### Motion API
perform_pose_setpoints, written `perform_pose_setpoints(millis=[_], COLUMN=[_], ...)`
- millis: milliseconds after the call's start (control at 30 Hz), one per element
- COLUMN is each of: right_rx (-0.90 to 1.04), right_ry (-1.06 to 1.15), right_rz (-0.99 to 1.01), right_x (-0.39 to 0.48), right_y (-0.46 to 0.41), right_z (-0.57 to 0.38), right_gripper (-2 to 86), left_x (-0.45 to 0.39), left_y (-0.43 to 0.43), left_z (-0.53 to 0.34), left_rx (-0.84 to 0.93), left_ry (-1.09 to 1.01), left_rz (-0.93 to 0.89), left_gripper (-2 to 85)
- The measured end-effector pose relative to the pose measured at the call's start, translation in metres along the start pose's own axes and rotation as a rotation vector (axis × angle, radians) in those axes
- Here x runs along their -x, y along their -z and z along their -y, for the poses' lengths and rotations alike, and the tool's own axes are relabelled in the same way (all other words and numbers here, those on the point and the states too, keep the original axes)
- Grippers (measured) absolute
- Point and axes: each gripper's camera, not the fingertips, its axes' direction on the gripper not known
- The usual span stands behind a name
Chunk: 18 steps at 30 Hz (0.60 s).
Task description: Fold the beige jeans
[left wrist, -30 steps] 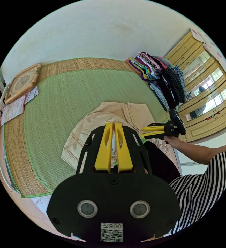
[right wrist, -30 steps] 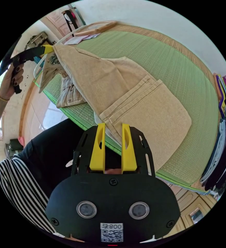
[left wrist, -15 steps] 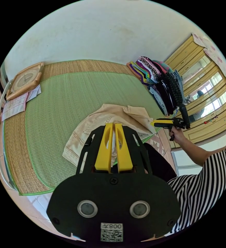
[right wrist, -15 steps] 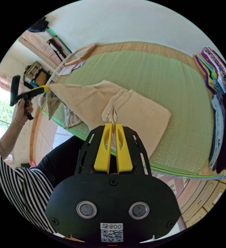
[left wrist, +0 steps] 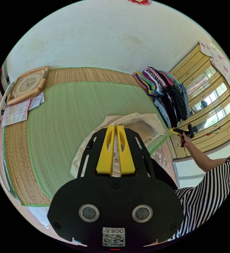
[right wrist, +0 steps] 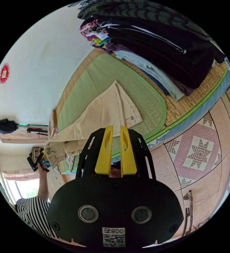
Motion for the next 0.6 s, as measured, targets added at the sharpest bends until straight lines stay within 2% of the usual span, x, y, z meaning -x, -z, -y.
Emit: perform_pose_setpoints(millis=[100,167,333,600], right_rx=[0.095,0.139,0.238,0.12], right_ry=[0.106,0.124,-0.006,-0.223], right_rz=[0.008,0.125,0.375,0.506], right_x=[0.015,0.02,-0.001,-0.047], right_y=[-0.023,-0.037,-0.081,-0.088], right_z=[-0.003,-0.004,-0.001,0.01], right_gripper=[7.0,7.3,7.5,7.4], left_x=[0.004,0.006,0.011,0.019], left_y=[0.001,0.003,0.009,0.018], left_z=[0.001,0.002,0.007,0.021], left_rx=[0.009,0.007,0.006,0.013], left_ry=[0.002,0.006,0.012,0.01], left_rz=[-0.022,-0.019,-0.013,-0.008], left_gripper=[1.0,1.0,1.1,1.1])
